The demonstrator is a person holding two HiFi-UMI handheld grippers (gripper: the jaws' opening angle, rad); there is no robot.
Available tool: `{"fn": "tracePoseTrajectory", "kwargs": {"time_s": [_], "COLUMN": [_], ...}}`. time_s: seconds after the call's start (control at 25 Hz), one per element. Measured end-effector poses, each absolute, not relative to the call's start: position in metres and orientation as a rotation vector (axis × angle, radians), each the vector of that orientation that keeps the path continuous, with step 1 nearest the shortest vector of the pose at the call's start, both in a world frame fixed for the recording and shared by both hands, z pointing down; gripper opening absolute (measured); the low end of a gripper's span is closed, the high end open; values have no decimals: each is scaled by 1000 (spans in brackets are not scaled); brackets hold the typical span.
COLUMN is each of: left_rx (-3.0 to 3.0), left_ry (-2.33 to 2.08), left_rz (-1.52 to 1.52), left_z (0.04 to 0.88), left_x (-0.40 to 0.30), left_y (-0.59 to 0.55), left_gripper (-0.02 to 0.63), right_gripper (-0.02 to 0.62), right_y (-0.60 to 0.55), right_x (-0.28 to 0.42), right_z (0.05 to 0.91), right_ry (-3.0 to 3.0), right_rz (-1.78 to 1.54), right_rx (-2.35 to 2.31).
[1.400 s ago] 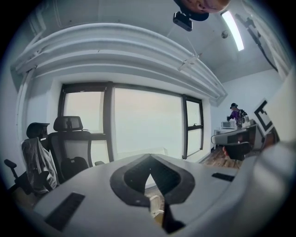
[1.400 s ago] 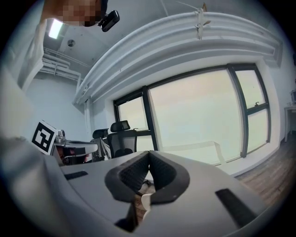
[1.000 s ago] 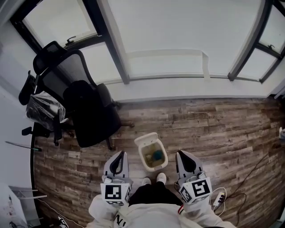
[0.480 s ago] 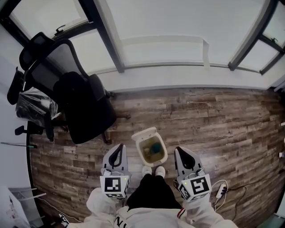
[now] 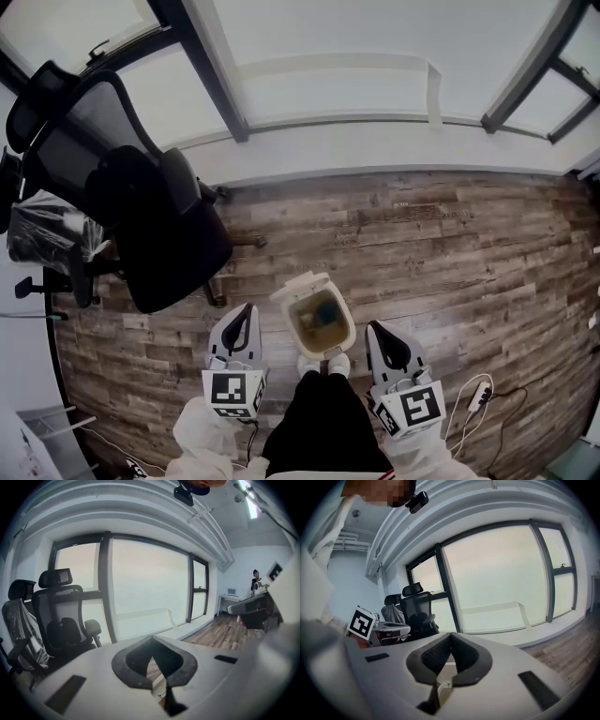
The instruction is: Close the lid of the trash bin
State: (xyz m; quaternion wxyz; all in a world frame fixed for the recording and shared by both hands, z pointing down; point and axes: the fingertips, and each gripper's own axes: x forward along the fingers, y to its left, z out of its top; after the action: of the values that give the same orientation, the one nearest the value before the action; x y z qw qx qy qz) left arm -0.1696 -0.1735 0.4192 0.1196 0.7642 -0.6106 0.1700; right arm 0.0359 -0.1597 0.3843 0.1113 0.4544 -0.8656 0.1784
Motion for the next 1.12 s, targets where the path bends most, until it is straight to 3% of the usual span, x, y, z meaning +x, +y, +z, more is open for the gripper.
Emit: {"fn": "tracePoseTrajectory", "kwargs": {"time_s": [0.8, 1.12], "left_rx": [2328, 2379], "left_ry": [-1510, -1350], "left_rz": [802, 862], "left_z": [640, 669], "left_x": [-183, -164], "left_y": [-252, -250], "left_gripper": [8, 8], "right_gripper": [25, 25], "right_y": [-174, -158], "right_x": [13, 22], "right_z": [535, 560], "right_ry": [-2478, -2444], "right_rz": [617, 674], "right_rx": [1340, 1382]}}
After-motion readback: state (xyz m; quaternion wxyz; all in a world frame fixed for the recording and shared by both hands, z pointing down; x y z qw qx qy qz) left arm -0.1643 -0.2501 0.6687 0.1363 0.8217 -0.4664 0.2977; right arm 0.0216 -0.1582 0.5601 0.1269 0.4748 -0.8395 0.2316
